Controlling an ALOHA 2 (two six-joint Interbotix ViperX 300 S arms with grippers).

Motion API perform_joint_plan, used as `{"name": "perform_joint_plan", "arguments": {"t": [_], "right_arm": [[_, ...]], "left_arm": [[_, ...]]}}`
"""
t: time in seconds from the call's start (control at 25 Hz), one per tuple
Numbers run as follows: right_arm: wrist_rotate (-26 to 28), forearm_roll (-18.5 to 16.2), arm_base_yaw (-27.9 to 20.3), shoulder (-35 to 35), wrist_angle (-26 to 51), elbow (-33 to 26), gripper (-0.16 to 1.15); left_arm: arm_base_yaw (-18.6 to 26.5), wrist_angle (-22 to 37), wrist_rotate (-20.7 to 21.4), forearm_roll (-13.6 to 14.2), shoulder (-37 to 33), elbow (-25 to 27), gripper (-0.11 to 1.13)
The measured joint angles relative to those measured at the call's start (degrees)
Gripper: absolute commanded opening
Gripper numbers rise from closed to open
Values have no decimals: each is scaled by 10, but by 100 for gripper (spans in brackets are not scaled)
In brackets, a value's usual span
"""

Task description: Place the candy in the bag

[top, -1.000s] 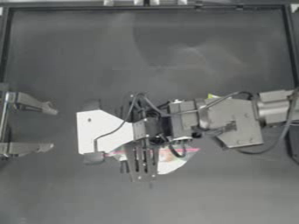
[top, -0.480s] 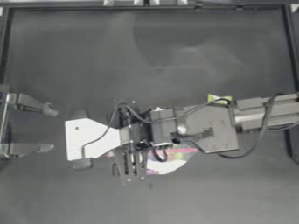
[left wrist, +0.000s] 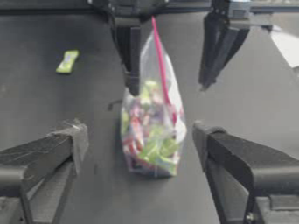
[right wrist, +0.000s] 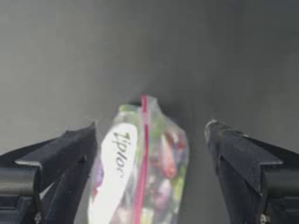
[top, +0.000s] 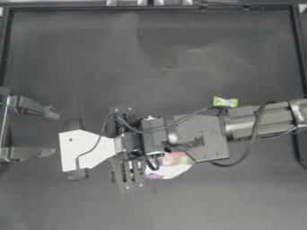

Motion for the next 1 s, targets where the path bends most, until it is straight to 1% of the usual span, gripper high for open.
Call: {"name": "perform_joint_plan", "arguments": {"t": [0.24, 0.52, 1.0], "right_arm": [[-1, -2, 1, 13, 4, -4, 100], [-2, -11, 1, 19, 4, -10, 99], [-8, -12, 2, 35, 15, -24, 83]], "left_arm": [[0, -1, 0, -1, 0, 2, 101], [0, -1, -1, -1, -2, 2, 101], [0, -1, -1, -1, -6, 5, 101]]}}
